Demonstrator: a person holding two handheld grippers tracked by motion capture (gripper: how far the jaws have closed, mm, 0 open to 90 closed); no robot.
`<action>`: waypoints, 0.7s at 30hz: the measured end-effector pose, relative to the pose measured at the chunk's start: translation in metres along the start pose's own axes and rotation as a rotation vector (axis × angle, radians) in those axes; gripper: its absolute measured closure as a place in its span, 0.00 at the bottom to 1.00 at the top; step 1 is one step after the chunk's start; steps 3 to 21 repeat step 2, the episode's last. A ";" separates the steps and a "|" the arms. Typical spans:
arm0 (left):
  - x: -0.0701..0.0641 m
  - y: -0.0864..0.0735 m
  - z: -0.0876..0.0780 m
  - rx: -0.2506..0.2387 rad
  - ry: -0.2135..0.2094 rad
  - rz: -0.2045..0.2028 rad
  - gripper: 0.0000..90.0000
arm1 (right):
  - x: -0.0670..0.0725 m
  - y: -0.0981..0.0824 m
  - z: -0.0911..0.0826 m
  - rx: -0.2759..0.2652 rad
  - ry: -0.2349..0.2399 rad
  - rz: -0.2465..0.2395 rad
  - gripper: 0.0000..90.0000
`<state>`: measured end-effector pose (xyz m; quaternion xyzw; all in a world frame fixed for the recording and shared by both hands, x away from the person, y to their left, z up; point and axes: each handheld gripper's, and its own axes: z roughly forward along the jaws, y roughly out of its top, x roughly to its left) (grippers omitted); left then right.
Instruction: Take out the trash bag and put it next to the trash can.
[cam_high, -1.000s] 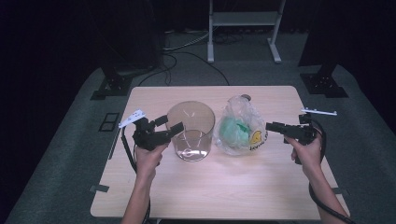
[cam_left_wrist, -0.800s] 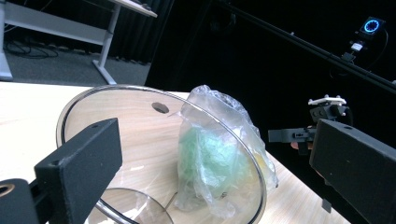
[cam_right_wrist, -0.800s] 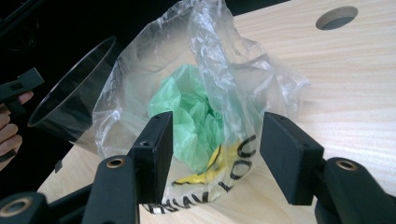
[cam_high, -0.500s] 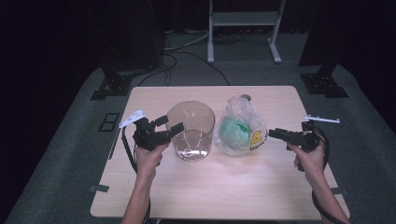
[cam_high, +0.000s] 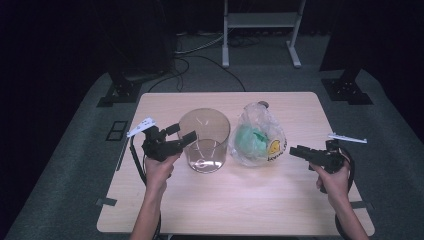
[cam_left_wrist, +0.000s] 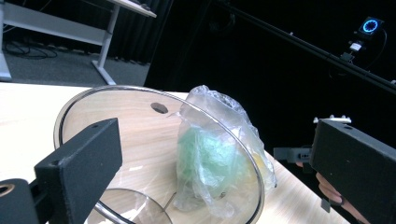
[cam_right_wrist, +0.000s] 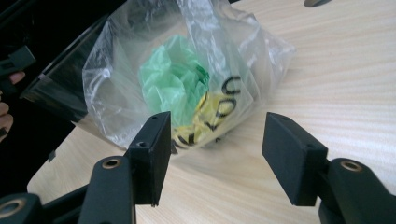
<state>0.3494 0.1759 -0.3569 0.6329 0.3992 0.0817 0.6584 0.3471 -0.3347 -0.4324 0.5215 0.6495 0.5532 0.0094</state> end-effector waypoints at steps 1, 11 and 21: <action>0.000 0.000 0.000 -0.002 0.000 0.000 0.01 | 0.000 -0.002 -0.001 -0.004 -0.002 0.003 0.46; 0.000 0.000 0.000 -0.002 0.000 0.000 0.01 | 0.000 -0.004 -0.002 -0.009 -0.002 0.004 0.46; 0.000 0.000 0.000 -0.002 0.000 0.000 0.01 | 0.000 -0.004 -0.002 -0.009 -0.002 0.004 0.46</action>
